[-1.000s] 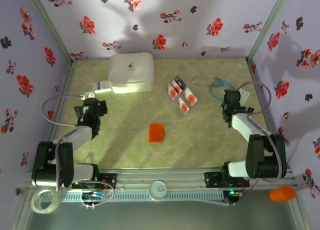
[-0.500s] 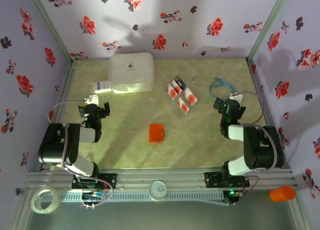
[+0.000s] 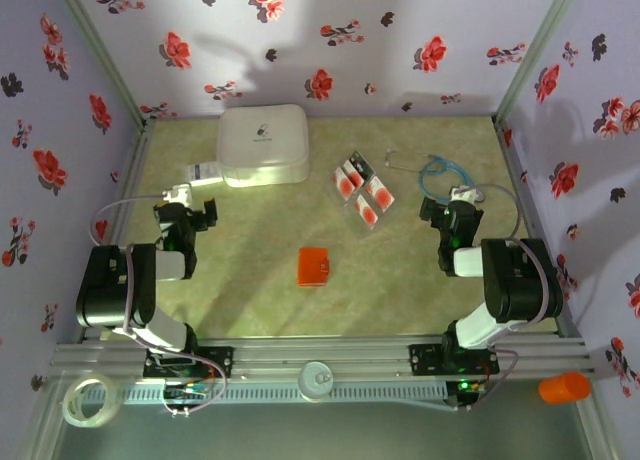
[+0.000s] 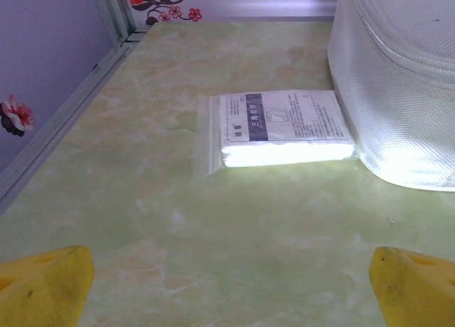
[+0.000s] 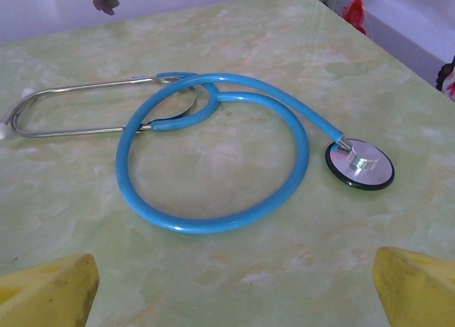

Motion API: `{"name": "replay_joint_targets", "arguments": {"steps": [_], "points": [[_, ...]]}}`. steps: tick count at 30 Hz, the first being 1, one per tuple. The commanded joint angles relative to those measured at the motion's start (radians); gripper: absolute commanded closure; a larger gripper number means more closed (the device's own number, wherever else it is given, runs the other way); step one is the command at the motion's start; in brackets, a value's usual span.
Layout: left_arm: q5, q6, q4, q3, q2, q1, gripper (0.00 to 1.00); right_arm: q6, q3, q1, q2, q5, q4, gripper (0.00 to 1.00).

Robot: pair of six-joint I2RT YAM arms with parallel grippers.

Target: Put the credit cards into the card holder

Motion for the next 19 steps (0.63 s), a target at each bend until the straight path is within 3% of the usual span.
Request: {"name": "replay_joint_targets", "arguments": {"steps": [1, 19], "points": [[-0.021, 0.003, 0.016, 0.0, -0.001, -0.015, 0.0, -0.018, 0.003, 0.002, -0.011, -0.002, 0.028, 0.01], [-0.02, 0.002, 0.02, 0.001, 0.001, -0.015, 0.0, -0.03, 0.01, -0.005, -0.009, -0.069, 0.016, 0.01]]}}
